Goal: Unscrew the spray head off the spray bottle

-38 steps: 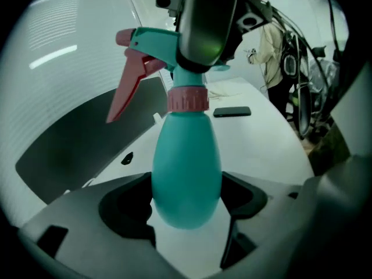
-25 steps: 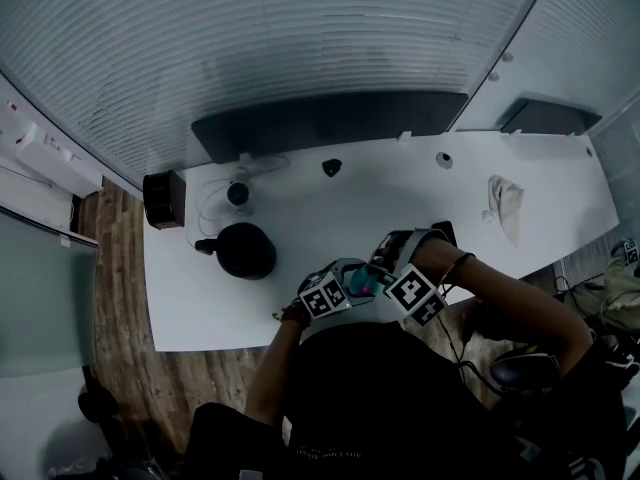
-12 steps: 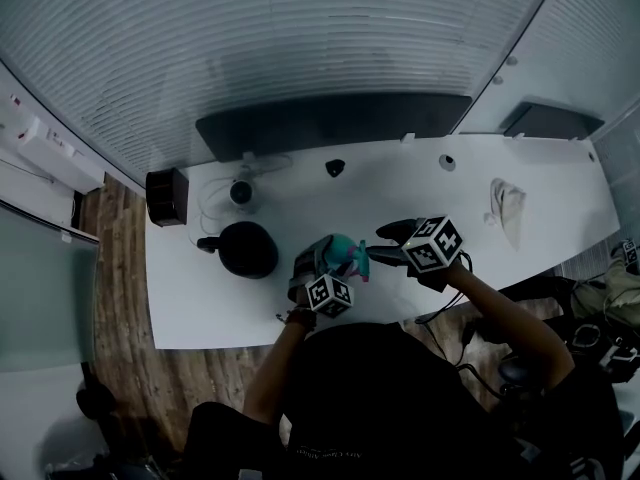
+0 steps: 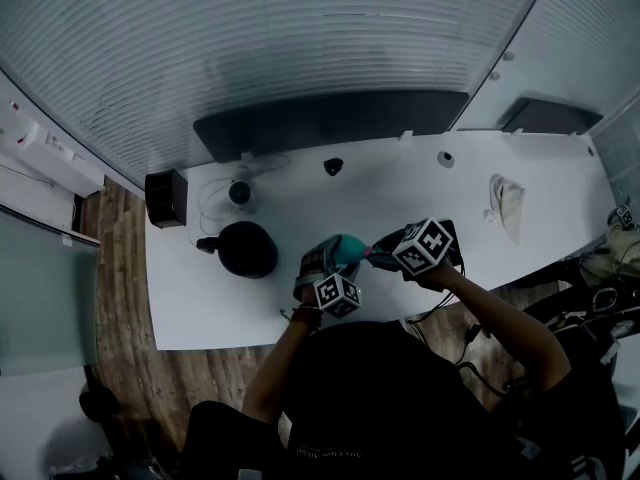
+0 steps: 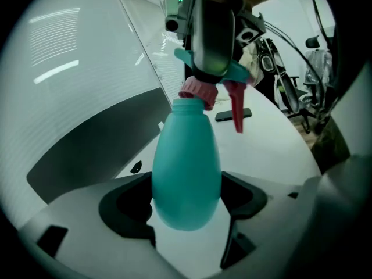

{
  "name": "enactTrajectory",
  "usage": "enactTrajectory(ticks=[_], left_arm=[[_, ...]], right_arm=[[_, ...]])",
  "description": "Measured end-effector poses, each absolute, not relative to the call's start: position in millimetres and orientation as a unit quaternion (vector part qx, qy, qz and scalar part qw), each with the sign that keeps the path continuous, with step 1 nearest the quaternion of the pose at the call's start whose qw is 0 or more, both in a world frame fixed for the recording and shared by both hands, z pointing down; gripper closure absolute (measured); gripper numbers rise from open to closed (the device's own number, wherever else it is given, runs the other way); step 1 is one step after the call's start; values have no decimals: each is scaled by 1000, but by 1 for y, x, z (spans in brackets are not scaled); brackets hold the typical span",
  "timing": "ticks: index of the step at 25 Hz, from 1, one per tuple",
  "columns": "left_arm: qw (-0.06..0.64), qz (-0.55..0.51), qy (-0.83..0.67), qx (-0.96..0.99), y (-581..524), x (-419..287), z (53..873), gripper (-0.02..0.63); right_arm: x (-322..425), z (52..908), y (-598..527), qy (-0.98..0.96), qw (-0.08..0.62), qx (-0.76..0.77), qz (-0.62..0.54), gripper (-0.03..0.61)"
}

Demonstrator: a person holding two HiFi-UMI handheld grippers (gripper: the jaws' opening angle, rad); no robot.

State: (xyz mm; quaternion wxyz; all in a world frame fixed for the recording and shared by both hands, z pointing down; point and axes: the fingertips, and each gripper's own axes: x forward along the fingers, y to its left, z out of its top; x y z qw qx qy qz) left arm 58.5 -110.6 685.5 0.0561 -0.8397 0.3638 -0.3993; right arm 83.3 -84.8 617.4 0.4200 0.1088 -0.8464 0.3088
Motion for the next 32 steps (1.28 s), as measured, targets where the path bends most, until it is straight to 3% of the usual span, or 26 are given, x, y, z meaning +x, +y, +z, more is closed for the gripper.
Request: enactTrajectory(ticks=[5, 8, 14, 18, 22, 26, 32], left_arm=[[20, -366, 331, -869, -101, 65, 699, 252], [-7, -337, 328, -883, -96, 59, 705, 252], [-95, -206, 306, -924, -82, 57, 701, 252], [-100, -224, 303, -921, -73, 51, 719, 252], [-31, -292, 295, -909, -76, 58, 720, 252], [46, -381, 260, -886, -77, 74, 709, 252], [66, -406, 253, -876, -80, 81, 699, 253]], right_arm=[[91, 607, -77, -837, 527, 47, 140, 456], [94, 595, -74, -833, 544, 30, 102, 457], [91, 563, -71, -885, 398, 39, 239, 457], [111, 580, -64, -882, 355, 64, 304, 457], [118, 590, -57, -873, 413, 58, 254, 457], [114, 597, -57, -844, 523, 31, 116, 457], [105, 609, -57, -773, 631, -23, -60, 457]])
